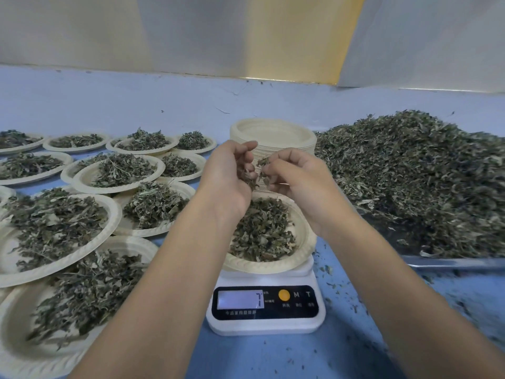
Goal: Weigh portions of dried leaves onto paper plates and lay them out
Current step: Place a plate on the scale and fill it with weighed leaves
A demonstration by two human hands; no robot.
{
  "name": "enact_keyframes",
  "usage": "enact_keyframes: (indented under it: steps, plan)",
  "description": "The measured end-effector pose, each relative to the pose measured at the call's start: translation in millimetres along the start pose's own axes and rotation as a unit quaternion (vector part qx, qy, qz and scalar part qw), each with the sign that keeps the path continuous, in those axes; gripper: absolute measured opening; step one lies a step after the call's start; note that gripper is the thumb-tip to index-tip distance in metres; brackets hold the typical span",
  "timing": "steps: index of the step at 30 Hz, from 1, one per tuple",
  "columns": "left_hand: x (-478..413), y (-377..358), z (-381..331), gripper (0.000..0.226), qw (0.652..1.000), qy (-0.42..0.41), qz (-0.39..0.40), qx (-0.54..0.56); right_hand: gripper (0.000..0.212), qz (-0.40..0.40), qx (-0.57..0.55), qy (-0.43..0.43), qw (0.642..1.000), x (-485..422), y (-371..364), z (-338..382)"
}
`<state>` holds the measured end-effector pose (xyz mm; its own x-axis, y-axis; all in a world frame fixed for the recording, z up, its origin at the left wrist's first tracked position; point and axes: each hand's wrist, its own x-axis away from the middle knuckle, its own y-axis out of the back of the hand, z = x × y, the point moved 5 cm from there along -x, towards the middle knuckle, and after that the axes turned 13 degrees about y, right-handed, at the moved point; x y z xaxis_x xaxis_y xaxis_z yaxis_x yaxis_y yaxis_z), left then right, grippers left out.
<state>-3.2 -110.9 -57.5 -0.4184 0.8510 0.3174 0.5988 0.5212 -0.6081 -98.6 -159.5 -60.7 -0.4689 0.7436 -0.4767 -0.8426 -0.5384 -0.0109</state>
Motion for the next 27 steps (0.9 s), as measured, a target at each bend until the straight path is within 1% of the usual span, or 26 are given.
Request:
enact_keyframes:
  steps: [3, 9, 12, 16, 18, 23, 25, 27]
  plan:
    - [-1.6, -22.1, 7.4, 0.025, 1.000, 0.012, 0.010, 0.016, 0.021, -0.028, -0.032, -0.020, 0.999, 1.1, 14.7, 3.4]
    - [-7.5, -78.5, 50.9, 0.025, 0.998, 0.060, 0.017, 0.018, 0.021, -0.129, -0.036, -0.027, 0.991, 7.5, 66.8, 5.4]
    - [-8.6, -103.9, 78.4, 0.021, 0.996, 0.075, 0.031, 0.025, 0.020, -0.192, -0.039, -0.039, 0.980, 15.3, 97.4, -2.8]
    - [-14.5, -129.2, 120.1, 0.024, 0.992, 0.105, 0.053, 0.042, 0.016, -0.270, -0.080, -0.088, 0.955, 26.1, 135.9, -22.7]
    - [-17.7, -136.8, 139.1, 0.024, 0.991, 0.118, 0.062, 0.029, 0.013, -0.287, -0.070, -0.110, 0.949, 30.1, 153.7, -30.0]
    - [-25.1, -145.1, 167.4, 0.029, 0.987, 0.146, 0.064, -0.015, 0.023, -0.312, -0.086, -0.139, 0.936, 39.4, 180.3, -45.0]
    - [-27.3, -147.9, 169.0, 0.032, 0.986, 0.151, 0.062, -0.015, 0.021, -0.322, -0.086, -0.145, 0.932, 40.7, 187.4, -46.2]
    - [-29.0, -150.3, 167.7, 0.034, 0.986, 0.150, 0.064, -0.029, 0.017, -0.332, -0.058, -0.158, 0.928, 42.8, 194.4, -45.0]
